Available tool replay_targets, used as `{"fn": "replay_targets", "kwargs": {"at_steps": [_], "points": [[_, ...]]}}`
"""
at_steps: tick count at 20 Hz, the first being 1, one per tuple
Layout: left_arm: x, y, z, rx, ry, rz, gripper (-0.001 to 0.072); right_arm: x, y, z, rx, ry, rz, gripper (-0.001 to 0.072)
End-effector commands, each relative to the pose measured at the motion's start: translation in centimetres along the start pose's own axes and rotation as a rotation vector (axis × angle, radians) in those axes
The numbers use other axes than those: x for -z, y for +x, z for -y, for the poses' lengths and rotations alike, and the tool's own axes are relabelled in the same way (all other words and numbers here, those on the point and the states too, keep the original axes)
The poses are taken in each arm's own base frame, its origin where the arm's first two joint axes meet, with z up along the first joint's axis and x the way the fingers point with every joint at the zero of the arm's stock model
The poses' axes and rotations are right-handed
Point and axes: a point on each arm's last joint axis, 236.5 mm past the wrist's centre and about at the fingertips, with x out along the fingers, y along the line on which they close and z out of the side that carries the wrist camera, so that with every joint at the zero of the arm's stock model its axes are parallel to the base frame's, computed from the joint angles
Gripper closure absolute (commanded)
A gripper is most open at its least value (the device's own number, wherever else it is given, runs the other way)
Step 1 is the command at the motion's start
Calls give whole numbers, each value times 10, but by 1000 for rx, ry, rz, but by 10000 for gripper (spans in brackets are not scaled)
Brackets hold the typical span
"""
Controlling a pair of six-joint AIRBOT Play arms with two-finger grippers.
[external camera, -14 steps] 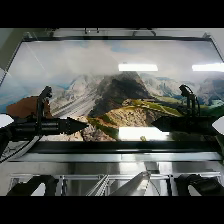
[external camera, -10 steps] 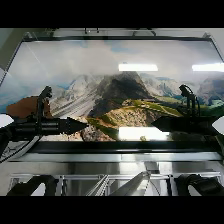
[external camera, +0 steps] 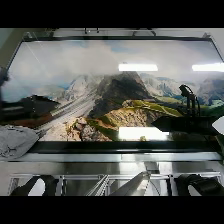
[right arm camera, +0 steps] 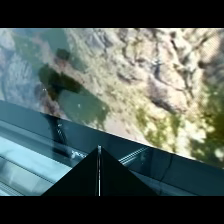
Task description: Fold the shirts.
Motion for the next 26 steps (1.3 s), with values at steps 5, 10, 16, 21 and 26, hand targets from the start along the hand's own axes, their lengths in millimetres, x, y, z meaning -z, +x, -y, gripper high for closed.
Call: {"fn": "replay_targets", "kwargs": {"at_steps": [5,10,16,21,26], "points": [[-89,-161,-168,-370,-376,448,-12,0,0,0,-1,-1,-1,689],[-76,-245,-285,-447,-586,594,7,-2,0,0,0,-1,8,689],[-39,-212,-377,-360,-732,458,6,-14,0,1,6,-1,62,689],[-46,-162,-401,-268,-733,320,9,-14,0,1,6,-1,62,689],[-79,-120,-363,-142,-649,203,705,-15,0,-2,-7,15,63,688]]}}
